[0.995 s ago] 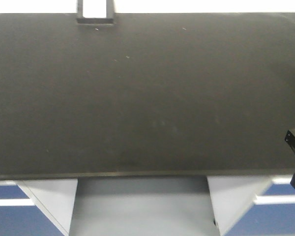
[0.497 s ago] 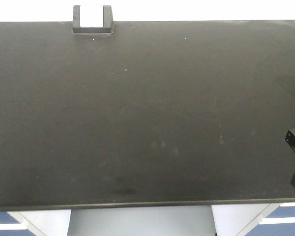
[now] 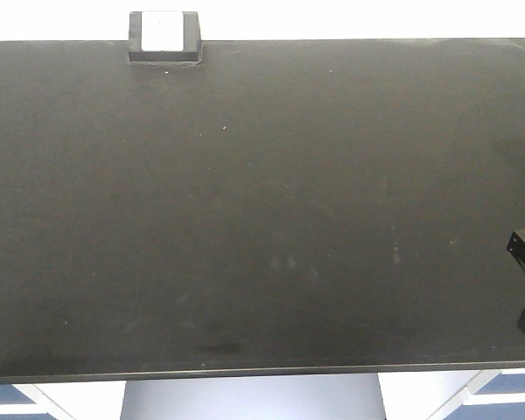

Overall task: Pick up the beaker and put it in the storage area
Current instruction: 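Drive the base to the other bench holding the beaker in the right gripper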

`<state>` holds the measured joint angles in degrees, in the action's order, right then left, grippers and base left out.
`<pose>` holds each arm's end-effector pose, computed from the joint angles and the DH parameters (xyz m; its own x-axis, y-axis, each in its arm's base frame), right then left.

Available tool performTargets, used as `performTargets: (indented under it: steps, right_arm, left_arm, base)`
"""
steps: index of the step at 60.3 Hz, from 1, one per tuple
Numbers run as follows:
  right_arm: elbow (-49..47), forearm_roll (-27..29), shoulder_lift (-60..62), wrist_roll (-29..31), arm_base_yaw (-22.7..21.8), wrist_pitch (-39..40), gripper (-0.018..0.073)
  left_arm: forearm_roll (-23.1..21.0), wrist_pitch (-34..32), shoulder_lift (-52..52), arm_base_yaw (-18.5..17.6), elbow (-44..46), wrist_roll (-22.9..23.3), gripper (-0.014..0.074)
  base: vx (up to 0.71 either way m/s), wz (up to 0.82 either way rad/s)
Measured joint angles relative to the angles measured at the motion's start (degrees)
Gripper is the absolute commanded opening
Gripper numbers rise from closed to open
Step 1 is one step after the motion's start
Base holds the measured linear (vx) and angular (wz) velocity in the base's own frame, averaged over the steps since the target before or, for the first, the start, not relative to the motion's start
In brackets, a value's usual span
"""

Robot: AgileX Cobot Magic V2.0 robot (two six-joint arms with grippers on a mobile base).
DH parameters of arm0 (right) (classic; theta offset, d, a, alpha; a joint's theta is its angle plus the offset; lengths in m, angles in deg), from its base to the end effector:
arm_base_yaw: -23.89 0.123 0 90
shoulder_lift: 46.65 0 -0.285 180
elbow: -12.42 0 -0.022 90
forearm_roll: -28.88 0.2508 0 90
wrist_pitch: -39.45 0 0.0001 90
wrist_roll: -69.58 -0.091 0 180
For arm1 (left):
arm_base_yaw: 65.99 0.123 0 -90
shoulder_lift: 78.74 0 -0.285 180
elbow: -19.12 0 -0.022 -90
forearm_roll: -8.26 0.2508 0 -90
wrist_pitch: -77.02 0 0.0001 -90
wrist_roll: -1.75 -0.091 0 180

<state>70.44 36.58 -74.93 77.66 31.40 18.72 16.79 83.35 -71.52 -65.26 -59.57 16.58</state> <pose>0.0835 0.0154 0.2697 -0.2848 -0.0529 -0.9571 -0.1799 0.9837 -0.0008 0.0567 0.0022 0.1951 -0.0344 -0.1111 -0.9932 -0.0331 0.9934 -0.1099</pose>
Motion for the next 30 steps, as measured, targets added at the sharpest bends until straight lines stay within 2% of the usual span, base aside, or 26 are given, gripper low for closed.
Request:
performTargets:
  steps: [21,30]
  right_arm:
    - [0.0,0.0,0.0,0.0,0.0,0.81,-0.0003]
    - [0.06,0.06,-0.61,0.0,0.0,8.57,-0.0003]
  left_arm:
    - [0.0,0.0,0.0,0.0,0.0,0.0,-0.0008]
    - [0.0,0.0,0.0,0.0,0.0,0.0,-0.0008]
  base:
    - [0.0,0.0]
    - [0.0,0.0]
